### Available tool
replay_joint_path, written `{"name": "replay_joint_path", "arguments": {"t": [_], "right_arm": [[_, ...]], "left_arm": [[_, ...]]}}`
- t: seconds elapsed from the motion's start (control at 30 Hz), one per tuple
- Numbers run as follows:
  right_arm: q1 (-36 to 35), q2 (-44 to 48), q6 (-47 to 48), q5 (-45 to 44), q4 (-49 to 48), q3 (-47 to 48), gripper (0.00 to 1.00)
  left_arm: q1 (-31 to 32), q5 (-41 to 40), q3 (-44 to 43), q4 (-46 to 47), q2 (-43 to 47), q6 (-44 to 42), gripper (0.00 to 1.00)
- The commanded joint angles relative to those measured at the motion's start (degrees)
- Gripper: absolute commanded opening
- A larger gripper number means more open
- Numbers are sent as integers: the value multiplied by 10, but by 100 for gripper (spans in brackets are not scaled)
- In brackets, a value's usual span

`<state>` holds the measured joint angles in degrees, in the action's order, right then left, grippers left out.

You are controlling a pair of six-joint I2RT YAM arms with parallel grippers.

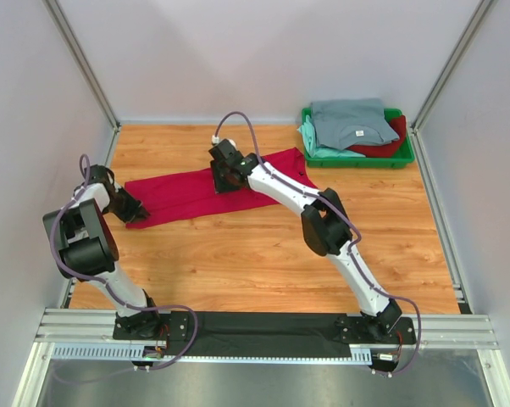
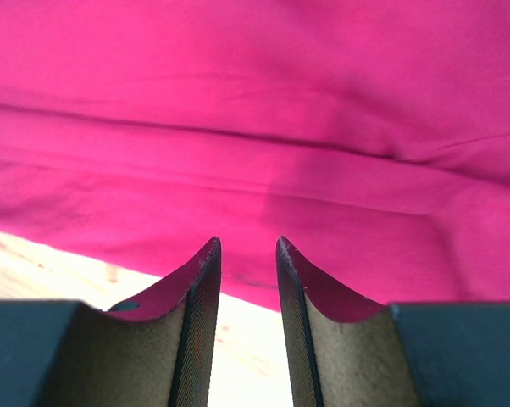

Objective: Fold and stack the t-shirts
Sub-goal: Fold the tshirt

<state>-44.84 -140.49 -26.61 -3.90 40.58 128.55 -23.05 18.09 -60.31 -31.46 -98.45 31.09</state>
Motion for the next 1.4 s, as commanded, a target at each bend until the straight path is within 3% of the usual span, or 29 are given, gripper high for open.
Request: {"name": "replay_joint_path", "arguments": {"t": [0.0, 0.83, 1.07, 1.2, 1.37], "right_arm": [[-14, -23, -6, -14, -2, 33, 35], [-19, -106, 28, -71, -67, 100, 36], [2, -143, 48, -93, -113, 187, 39], [9, -110, 54, -97, -156, 181, 42], [9, -46, 49, -74, -121, 125, 43]], "left_arm": [[1, 11, -17, 9, -8, 5, 25], [1, -29, 31, -12, -7, -14, 25], [0, -45, 36, -26, 11, -41, 25], [0, -47, 34, -33, 33, -60, 26], [0, 15, 20, -14, 50, -61, 27]]}}
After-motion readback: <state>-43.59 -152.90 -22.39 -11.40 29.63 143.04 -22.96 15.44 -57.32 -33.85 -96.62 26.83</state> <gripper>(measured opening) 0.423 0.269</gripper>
